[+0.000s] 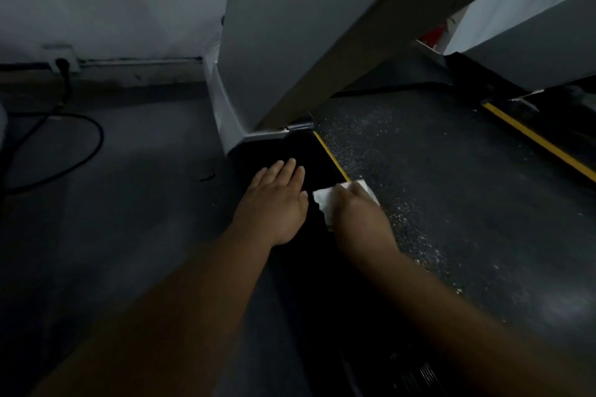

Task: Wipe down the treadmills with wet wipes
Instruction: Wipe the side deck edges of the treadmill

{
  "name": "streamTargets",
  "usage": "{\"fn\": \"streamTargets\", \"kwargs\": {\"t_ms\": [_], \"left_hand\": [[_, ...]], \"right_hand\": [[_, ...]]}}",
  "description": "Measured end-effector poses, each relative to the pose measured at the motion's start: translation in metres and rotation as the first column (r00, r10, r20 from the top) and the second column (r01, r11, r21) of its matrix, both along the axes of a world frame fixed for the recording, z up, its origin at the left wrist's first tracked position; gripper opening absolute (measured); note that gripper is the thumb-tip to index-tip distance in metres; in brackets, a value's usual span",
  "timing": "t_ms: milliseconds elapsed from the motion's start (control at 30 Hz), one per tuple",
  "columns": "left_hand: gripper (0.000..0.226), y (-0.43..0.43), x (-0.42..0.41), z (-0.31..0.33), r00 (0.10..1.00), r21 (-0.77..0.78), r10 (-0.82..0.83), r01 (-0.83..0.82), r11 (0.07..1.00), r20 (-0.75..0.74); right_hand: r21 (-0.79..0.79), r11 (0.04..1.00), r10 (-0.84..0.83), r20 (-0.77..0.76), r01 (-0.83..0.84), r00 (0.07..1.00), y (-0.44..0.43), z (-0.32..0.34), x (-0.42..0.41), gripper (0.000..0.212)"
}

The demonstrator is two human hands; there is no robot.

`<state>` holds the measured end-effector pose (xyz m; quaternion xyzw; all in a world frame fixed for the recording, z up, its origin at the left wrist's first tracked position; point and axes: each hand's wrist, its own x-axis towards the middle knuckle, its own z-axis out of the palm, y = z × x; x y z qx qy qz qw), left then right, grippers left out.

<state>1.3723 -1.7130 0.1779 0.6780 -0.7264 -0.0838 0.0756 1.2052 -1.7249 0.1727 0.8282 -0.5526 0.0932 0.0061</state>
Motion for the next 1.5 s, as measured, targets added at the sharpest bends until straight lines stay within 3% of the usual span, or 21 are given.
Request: {"fn": "streamTargets", "kwargs": {"t_ms": [67, 133, 200, 267, 300, 333, 400, 500, 533, 633, 700, 800, 900, 1000, 1100, 1300, 1433, 1500], "left_hand": [[0.058, 0.0, -0.001, -0.001, 1.0, -0.002, 0.001, -0.001, 1.0, 0.002], [0.058, -0.002, 0.001, -0.001, 1.0, -0.009, -0.002, 0.002, 1.0, 0.001], [0.058, -0.001, 0.001, -0.001, 1.0, -0.003, -0.014, 0.014, 1.0, 0.001], [0.058, -0.001, 0.001, 0.0, 1.0, -0.005, -0.017, 0.017, 1.0, 0.01], [0.058, 0.0, 0.001, 0.0, 1.0, -0.003, -0.017, 0.017, 1.0, 0.01], [0.058, 0.0, 0.001, 0.0, 1.0, -0.005, -0.013, 0.013, 1.0, 0.006], [0.058, 0.0, 0.0, 0.0, 1.0, -0.01, -0.006, 0.006, 1.0, 0.001], [0.058, 0.001, 0.001, 0.001, 1.0, -0.007, -0.001, 0.001, 1.0, -0.002], [0.058, 0.001, 0.002, 0.001, 1.0, 0.0, -0.005, 0.005, 1.0, -0.008], [0.058, 0.0, 0.002, 0.0, 1.0, -0.002, -0.021, 0.021, 1.0, -0.013], [0.058, 0.0, 0.003, -0.001, 1.0, -0.005, -0.018, 0.018, 1.0, -0.023], [0.058, -0.001, 0.003, -0.001, 1.0, -0.006, -0.025, 0.025, 1.0, -0.017], [0.058, -0.001, 0.003, -0.003, 1.0, -0.004, -0.029, 0.029, 1.0, -0.002], [0.059, -0.002, 0.004, -0.003, 0.998, 0.0, -0.056, 0.056, 0.998, 0.019], [0.06, 0.015, -0.001, 0.0, 0.992, 0.009, -0.119, 0.118, 0.993, 0.044], [0.087, 0.071, -0.024, 0.003, 0.927, 0.078, -0.347, 0.339, 0.938, 0.143], [0.087, 0.089, -0.02, 0.006, 0.9, 0.096, -0.409, 0.398, 0.912, 0.152], [0.08, 0.109, -0.026, 0.003, 0.884, 0.043, -0.444, 0.442, 0.896, 0.148]], "right_hand": [[0.001, 0.997, 0.079, -0.092, -0.079, 0.993, -0.024, -0.015, 0.013, 0.068], [0.013, 0.994, 0.107, -0.185, -0.107, 0.977, -0.041, -0.014, 0.022, 0.082], [0.054, 0.988, 0.151, -0.16, -0.144, 0.976, -0.03, 0.002, 0.019, 0.071], [-0.086, 0.982, 0.164, -0.081, -0.171, 0.983, 0.0, 0.021, 0.007, 0.033], [-0.122, 0.977, 0.173, -0.05, -0.178, 0.984, 0.014, 0.026, 0.001, 0.027], [-0.127, 0.974, 0.181, -0.057, -0.187, 0.982, 0.021, 0.026, -0.007, 0.03], [0.02, 0.988, 0.154, -0.072, -0.153, 0.985, 0.01, 0.018, -0.008, 0.041], [0.142, 0.983, 0.13, -0.081, -0.118, 0.988, -0.02, 0.018, 0.016, 0.077], [0.196, 0.977, 0.105, -0.095, -0.085, 0.99, -0.019, 0.023, 0.02, 0.07], [-0.027, 0.986, 0.164, 0.024, -0.164, 0.986, 0.024, 0.021, -0.005, 0.038], [0.082, 0.983, 0.153, 0.114, -0.163, 0.982, 0.06, 0.022, -0.03, 0.046], [0.167, 0.983, 0.038, 0.244, -0.08, 0.969, 0.038, 0.015, -0.039, 0.047], [0.188, 0.982, -0.065, 0.17, 0.033, 0.983, 0.015, 0.009, -0.02, 0.053], [0.11, 0.987, 0.104, 0.084, -0.113, 0.991, 0.065, 0.0, -0.029, 0.061], [0.083, 0.983, 0.155, 0.1, -0.164, 0.983, 0.135, 0.004, -0.06, 0.053], [0.161, 0.986, -0.068, 0.131, 0.046, 0.989, 0.129, 0.0, -0.042, 0.066], [0.153, 0.984, 0.085, 0.072, -0.095, 0.994, 0.217, 0.0, -0.053, 0.055], [0.19, 0.98, 0.049, 0.089, -0.065, 0.995, 0.255, 0.002, -0.09, 0.055]]}}
